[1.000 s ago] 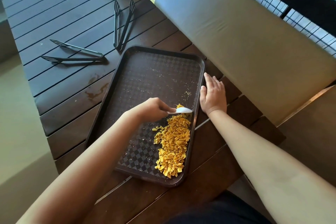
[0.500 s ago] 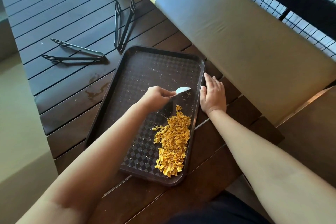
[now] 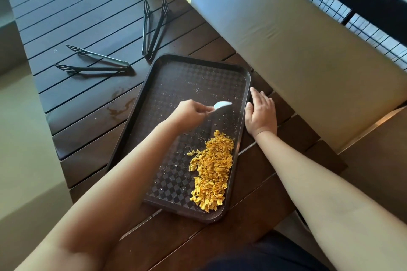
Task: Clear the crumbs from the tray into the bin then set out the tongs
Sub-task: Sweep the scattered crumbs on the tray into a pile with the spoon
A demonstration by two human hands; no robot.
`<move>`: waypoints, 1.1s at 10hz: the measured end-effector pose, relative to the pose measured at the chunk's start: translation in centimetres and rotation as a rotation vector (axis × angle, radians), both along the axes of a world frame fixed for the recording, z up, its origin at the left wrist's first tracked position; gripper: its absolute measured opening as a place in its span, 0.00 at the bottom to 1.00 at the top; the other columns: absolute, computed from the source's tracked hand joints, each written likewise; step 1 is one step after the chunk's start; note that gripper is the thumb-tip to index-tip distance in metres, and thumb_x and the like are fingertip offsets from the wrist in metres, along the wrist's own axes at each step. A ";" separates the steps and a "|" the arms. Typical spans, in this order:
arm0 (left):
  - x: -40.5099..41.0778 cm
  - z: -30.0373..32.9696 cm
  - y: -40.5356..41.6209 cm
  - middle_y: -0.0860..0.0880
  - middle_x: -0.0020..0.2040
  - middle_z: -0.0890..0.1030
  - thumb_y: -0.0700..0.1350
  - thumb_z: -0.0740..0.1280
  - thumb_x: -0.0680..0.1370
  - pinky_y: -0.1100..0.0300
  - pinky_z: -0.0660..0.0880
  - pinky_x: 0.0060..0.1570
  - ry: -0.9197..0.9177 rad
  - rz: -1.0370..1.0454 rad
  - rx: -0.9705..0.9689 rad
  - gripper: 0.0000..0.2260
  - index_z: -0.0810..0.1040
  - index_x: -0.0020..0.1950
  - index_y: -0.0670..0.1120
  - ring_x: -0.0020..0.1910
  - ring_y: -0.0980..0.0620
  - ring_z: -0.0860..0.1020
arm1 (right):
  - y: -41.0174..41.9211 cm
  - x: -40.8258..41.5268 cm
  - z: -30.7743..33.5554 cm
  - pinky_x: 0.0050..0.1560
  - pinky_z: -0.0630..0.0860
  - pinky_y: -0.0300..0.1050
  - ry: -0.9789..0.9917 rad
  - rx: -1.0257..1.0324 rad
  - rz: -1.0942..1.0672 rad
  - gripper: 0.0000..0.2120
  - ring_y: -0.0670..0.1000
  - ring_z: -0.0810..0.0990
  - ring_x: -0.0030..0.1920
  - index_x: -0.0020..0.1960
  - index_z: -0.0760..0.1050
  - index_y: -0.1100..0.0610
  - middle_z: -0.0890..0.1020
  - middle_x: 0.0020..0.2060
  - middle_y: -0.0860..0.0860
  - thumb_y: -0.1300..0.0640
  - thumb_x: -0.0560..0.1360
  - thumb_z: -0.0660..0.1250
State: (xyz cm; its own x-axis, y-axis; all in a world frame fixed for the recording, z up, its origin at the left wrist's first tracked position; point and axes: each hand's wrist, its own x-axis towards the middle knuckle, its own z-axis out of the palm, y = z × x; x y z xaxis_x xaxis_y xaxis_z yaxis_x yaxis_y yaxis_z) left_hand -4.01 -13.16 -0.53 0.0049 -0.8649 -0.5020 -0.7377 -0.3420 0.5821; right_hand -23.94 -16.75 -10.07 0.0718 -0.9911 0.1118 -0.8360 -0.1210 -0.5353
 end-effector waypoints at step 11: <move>0.4 -0.2 5.4 0.51 0.44 0.81 0.41 0.62 0.78 0.72 0.63 0.20 -0.074 -0.039 -0.043 0.14 0.79 0.61 0.53 0.24 0.58 0.66 | -0.2 -0.1 -0.3 0.71 0.54 0.52 0.004 -0.017 -0.007 0.26 0.57 0.64 0.70 0.72 0.64 0.59 0.70 0.68 0.58 0.53 0.75 0.50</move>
State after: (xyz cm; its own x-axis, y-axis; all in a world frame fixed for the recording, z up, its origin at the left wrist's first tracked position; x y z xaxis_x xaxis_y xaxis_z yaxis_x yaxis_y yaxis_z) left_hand -3.65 -7.74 -0.75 0.0061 -0.8858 -0.4640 -0.7916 -0.2878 0.5390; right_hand -24.00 -16.92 -10.36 0.0656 -0.9895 0.1284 -0.8389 -0.1244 -0.5299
